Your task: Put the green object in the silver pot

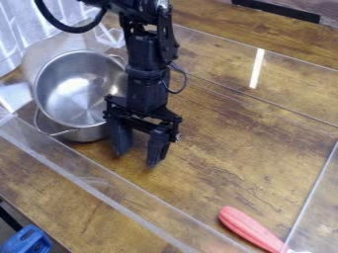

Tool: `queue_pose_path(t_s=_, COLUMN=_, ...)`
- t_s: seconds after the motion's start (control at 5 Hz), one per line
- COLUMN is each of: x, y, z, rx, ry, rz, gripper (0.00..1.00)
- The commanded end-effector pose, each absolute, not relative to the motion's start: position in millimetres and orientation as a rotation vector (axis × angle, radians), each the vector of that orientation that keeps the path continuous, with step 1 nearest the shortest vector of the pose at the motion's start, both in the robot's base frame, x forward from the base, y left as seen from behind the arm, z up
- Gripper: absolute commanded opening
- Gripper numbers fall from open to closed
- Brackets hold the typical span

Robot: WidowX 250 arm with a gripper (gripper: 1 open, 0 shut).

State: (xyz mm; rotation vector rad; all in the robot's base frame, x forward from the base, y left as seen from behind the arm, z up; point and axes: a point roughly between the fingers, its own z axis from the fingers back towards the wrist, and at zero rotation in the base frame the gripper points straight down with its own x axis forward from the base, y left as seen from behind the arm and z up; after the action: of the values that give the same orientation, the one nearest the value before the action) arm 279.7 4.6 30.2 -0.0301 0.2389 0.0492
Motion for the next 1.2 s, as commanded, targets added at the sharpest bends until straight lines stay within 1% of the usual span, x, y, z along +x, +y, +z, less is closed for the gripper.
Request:
queue_pose_path(t_s=0.0, x=283.9, y=14.6, z=42.8, rx=-0.038, ry=0.182, rz=0.072, gripper=0.0)
queue_pose_path(t_s=1.0, x=284.0, y=15.9, z=41.7, rx=-0.051, ry=0.168, rz=0.078, gripper=0.0)
